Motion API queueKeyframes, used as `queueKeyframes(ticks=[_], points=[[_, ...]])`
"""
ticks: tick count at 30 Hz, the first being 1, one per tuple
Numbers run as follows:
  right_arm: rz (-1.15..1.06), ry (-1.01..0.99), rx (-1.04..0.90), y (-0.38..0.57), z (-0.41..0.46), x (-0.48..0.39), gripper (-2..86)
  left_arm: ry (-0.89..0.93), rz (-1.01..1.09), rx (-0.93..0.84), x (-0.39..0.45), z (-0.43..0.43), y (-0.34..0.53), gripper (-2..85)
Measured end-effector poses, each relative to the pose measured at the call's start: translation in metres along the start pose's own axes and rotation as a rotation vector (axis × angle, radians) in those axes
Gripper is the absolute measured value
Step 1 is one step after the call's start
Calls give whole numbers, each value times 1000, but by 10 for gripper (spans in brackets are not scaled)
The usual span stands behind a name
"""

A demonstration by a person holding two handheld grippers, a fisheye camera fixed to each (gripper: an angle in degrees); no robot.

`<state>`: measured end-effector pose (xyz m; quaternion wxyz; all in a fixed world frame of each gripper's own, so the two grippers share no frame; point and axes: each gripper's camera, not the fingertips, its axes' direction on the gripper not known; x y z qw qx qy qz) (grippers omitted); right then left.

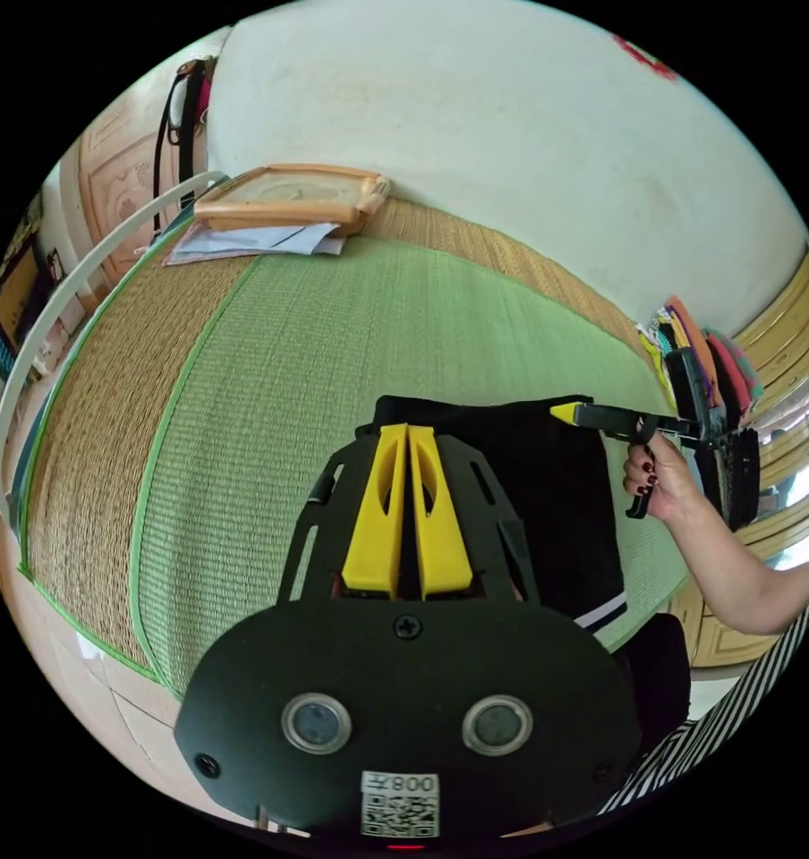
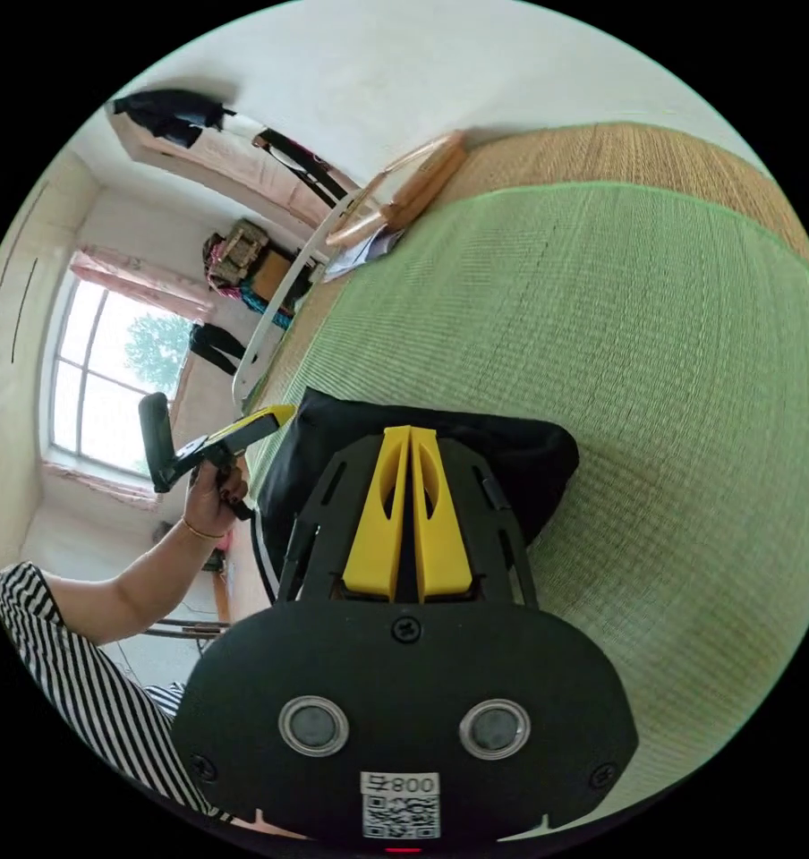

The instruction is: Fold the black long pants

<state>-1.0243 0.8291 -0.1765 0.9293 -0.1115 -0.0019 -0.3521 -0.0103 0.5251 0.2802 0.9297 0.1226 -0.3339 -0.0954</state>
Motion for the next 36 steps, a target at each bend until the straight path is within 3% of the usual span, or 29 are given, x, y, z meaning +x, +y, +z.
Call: queueKeyframes(ticks=[3,10,13,16,19,21,23,25,30,36], points=[[5,61,-115,-2,26,4,1,-21,0,-82,-4,28,13,1],[4,-151,54,78,-22,-8,1,167,-21,23,-11,38,57,2],[46,-275,-26,129,-4,-12,1,160,-92,4,-21,56,86,2],[137,-206,-163,160,32,-12,1,232,-193,-1,-41,84,111,2],[129,-270,-66,173,24,-24,1,292,-246,34,-50,94,118,2],[109,-194,-96,177,29,-34,1,262,-209,35,-46,99,120,2],[123,-121,-172,187,51,-29,1,265,-201,-26,-45,119,123,3],[216,-240,-132,195,55,-16,1,289,-184,-28,-41,131,127,4],[144,-165,-165,213,66,-43,2,449,-46,-112,1,170,140,14],[260,-248,-20,252,48,-23,10,640,-73,-334,38,249,163,69]])
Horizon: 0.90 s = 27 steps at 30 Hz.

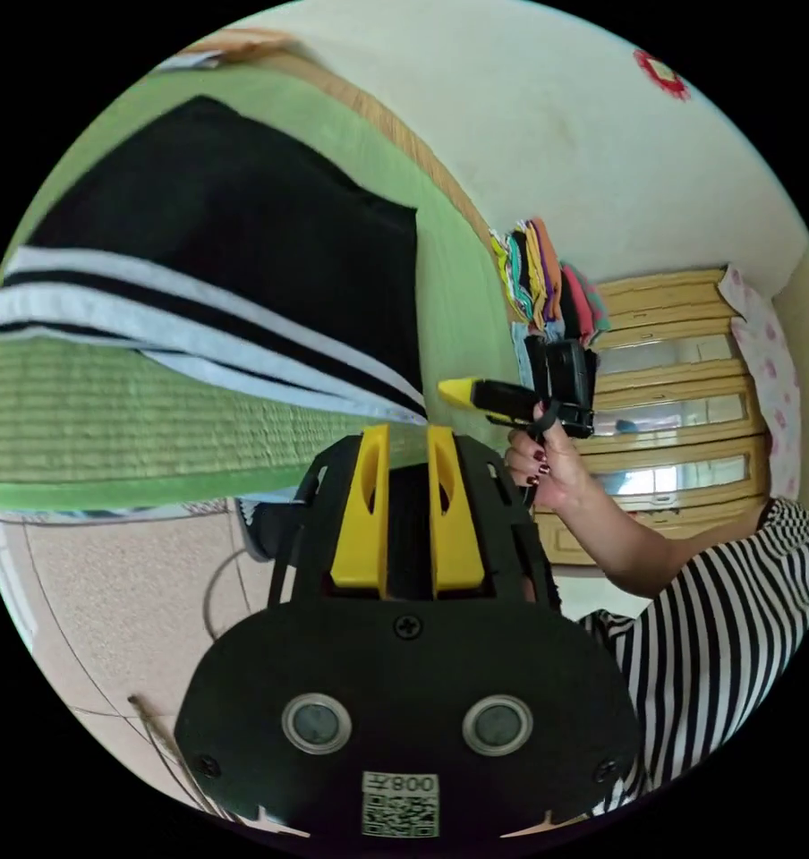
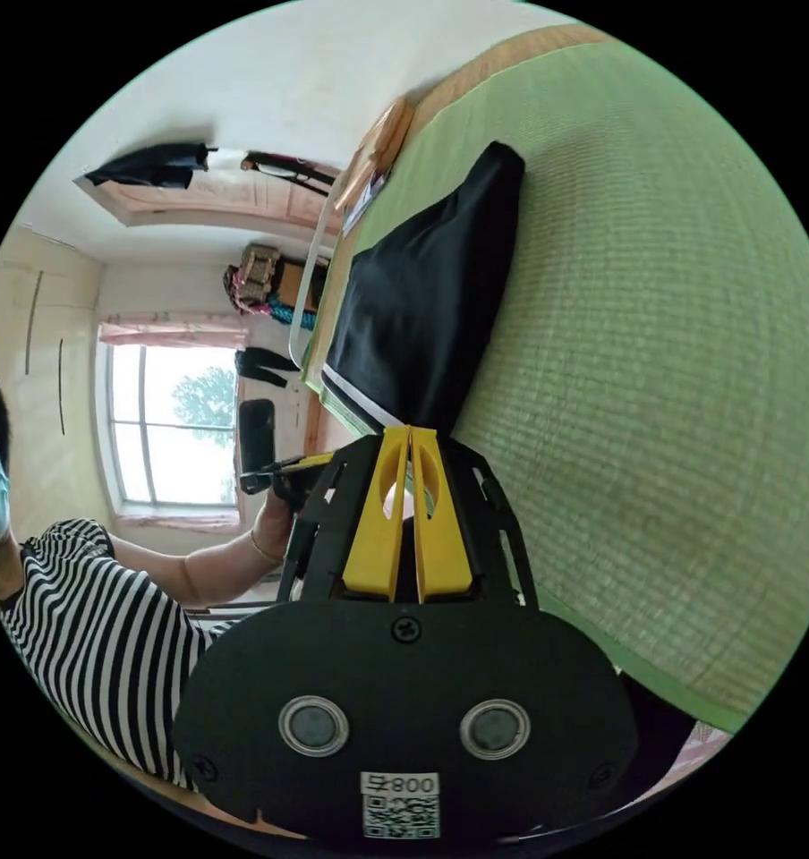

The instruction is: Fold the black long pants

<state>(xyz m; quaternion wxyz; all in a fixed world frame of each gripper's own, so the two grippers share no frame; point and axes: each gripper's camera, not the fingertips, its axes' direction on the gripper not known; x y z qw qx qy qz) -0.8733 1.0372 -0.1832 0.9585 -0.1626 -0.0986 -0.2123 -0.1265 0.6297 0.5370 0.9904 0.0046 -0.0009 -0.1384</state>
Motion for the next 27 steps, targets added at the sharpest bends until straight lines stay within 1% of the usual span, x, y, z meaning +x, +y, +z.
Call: queueKeyframes(ticks=[3,6,13,22,27], points=[[50,-4,23,11,-9,18,29,53,-29,-9,-14,26,-7,78],[98,-51,31,18,-7,36,63,97,-58,-1,-29,44,-20,71],[137,-180,-8,23,24,62,93,178,-105,13,-59,77,-40,23],[190,-364,-22,30,54,91,92,220,-48,29,-68,104,-54,14],[222,-426,-15,38,67,107,64,235,-45,32,-74,116,-55,18]])
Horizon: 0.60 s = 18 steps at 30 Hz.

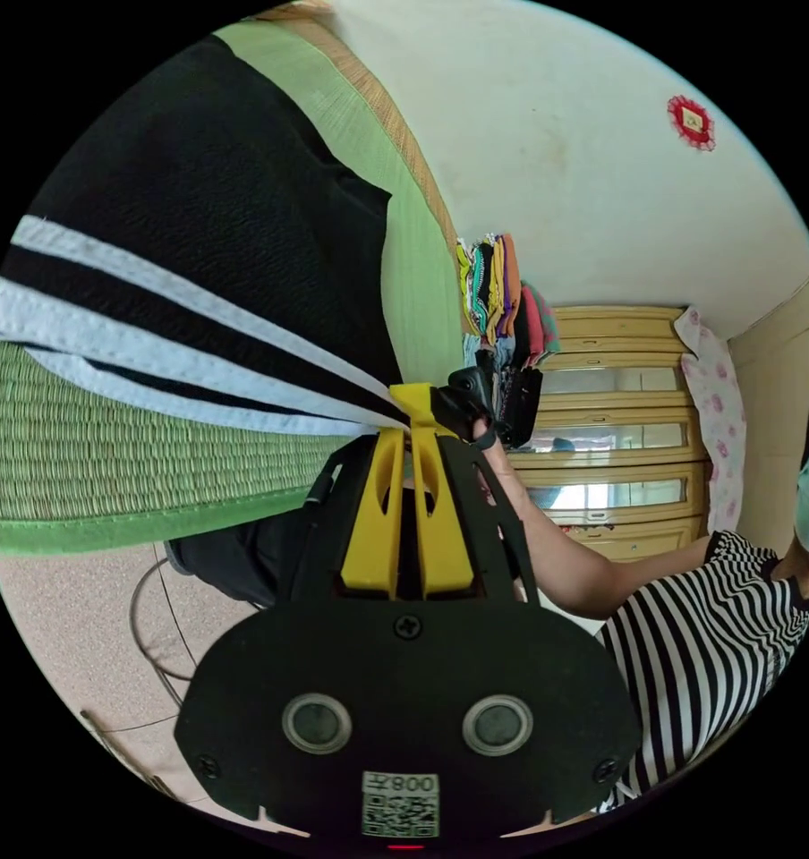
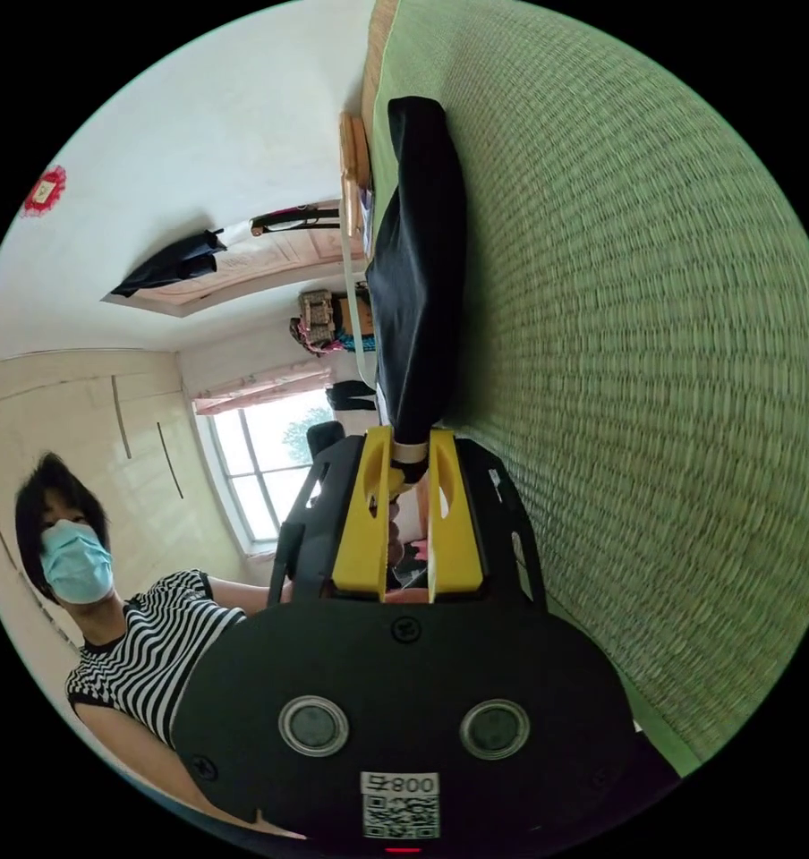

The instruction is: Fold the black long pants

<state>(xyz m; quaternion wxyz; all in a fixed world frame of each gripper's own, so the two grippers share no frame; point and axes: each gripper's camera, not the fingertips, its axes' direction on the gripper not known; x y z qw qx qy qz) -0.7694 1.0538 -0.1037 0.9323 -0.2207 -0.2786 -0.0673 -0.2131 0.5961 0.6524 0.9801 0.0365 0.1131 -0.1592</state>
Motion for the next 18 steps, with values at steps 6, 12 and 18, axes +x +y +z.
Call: queueKeyframes(ticks=[6,12,18], points=[[-22,12,9,10,-1,1,34,38,-25,69,-12,-9,17,33],[-104,18,18,15,-10,-29,25,184,-180,299,-42,-38,47,94],[-171,62,-8,13,-10,-55,20,412,-364,526,-65,-42,69,136]])
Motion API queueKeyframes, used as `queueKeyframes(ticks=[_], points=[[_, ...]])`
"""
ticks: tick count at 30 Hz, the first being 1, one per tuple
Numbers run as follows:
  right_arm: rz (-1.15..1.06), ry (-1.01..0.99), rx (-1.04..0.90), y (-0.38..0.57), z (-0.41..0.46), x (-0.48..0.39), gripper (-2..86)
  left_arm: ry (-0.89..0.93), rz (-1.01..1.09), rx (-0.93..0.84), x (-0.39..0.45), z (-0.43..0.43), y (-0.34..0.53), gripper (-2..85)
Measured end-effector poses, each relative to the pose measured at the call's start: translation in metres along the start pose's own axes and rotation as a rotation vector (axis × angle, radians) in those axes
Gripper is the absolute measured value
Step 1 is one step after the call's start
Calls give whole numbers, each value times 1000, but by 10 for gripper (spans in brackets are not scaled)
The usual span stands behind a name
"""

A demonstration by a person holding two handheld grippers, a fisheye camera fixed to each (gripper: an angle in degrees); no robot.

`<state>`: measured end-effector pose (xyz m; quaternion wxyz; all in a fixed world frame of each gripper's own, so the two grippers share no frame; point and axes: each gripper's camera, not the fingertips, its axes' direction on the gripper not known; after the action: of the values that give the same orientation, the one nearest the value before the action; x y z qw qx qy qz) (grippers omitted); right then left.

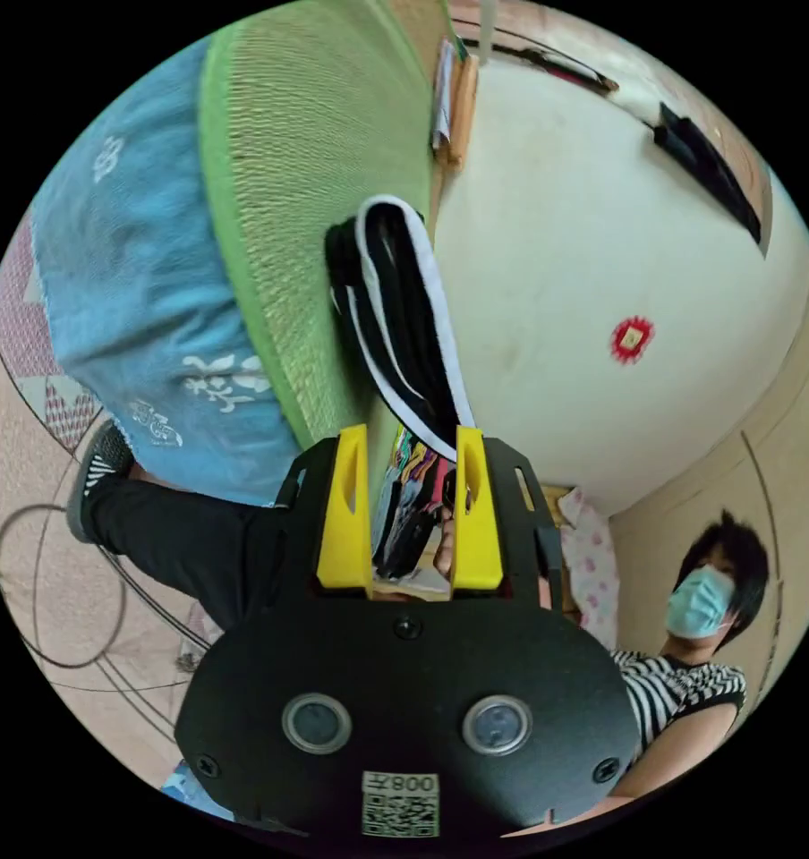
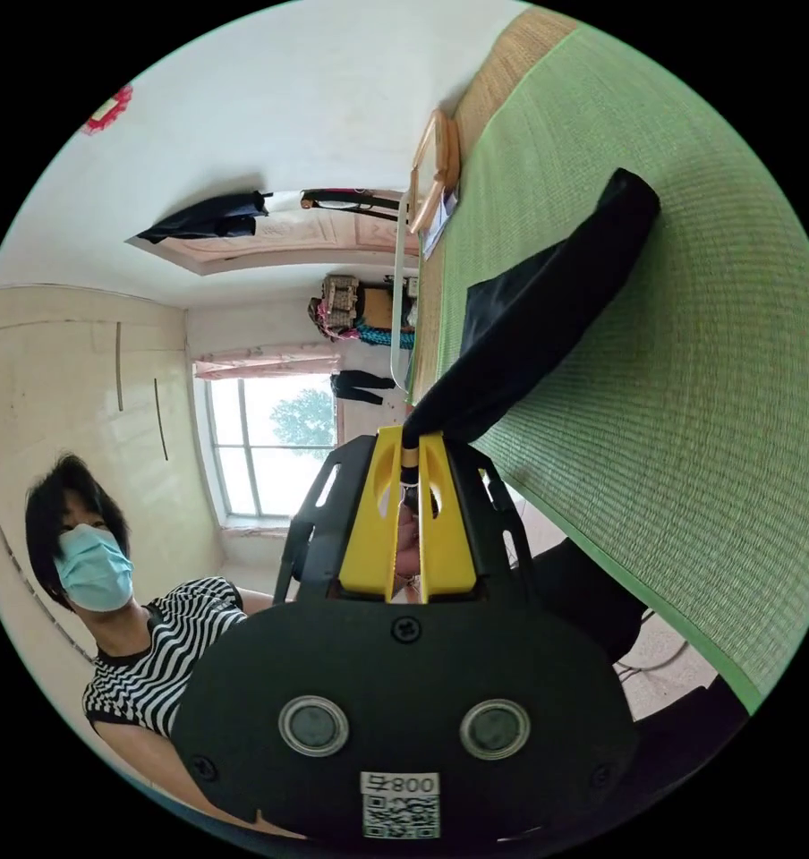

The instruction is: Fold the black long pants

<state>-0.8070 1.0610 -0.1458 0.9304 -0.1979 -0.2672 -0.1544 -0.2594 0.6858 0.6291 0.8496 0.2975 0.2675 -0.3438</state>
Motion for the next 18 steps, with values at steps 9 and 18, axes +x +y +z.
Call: queueKeyframes(ticks=[9,18], points=[[-27,50,-8,14,0,7,17,172,-130,151,12,3,21,155],[-9,38,27,51,-12,50,17,62,-181,133,68,13,30,170]])
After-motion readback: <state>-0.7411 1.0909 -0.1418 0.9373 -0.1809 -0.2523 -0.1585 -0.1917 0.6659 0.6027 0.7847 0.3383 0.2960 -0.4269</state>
